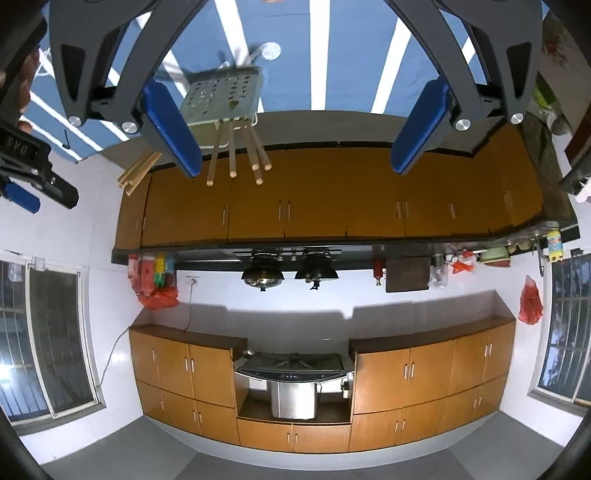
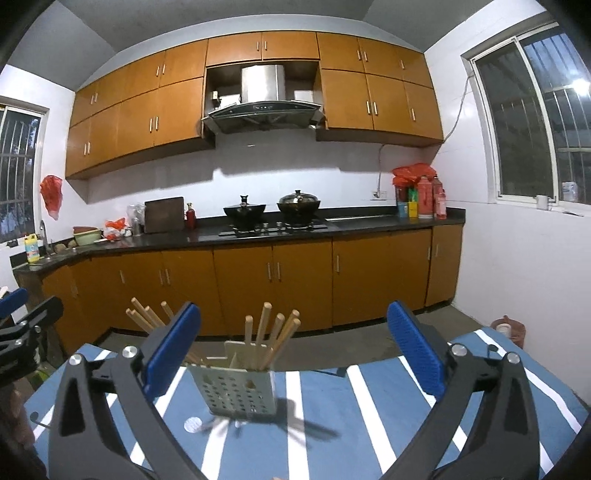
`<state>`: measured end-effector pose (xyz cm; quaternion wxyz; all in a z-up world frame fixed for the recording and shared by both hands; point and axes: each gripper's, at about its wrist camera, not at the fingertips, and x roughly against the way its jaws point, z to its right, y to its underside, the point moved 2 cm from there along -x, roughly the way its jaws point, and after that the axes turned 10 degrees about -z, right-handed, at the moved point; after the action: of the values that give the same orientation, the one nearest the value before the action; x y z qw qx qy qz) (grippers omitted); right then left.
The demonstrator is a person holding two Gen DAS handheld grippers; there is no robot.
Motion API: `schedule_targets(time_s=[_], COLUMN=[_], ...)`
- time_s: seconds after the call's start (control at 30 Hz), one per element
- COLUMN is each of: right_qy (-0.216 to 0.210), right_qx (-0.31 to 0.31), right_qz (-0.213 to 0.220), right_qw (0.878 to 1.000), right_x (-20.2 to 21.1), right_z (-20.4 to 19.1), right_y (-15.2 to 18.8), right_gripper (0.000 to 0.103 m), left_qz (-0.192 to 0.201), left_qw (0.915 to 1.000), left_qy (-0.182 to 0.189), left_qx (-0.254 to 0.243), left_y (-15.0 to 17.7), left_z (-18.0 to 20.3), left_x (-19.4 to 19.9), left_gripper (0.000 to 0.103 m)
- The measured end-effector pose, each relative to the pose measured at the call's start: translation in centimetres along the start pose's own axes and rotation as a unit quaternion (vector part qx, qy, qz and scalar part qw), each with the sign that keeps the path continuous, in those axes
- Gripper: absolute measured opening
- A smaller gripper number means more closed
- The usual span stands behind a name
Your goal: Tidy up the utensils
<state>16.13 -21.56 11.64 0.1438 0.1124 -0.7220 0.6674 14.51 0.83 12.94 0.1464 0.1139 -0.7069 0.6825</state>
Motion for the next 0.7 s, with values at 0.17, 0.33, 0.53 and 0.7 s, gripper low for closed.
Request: schedule_targets(time_s=[0.17,0.33,0.53,0.7], right_qy=[0.009,0.003,-0.017,-0.014], right_qx=[-0.004,-0.016,0.007,0.040], right_qz=[-0.002,-0.023,-0.017,-0.033], right_qw=[1.000,1.000,1.000,0.999], right_x=[1.4,2.7,5.5,6.8], right_z=[0.6,1.2,0.4,-1.0], right_y=[0.8,2.1,6.1,10.9], right_gripper=[0.099,0.099,0.099,0.099], left_qz=[-0.010,-0.037,-0.037,-0.050], left_qw=[0.9999,0.9990,0.9988,0.9983], left_qy=[-0.003,0.007,0.000,-0.012], left_qx=[0.003,0.022,0.034,0.028], left_y=[1.4,3.4,6.9,10.0], left_z=[-0.3,-1.0,-1.2,-1.3], left_x=[1.2,2.3,4.1,5.1], left_gripper=[0.101,0.101,0.101,0.101])
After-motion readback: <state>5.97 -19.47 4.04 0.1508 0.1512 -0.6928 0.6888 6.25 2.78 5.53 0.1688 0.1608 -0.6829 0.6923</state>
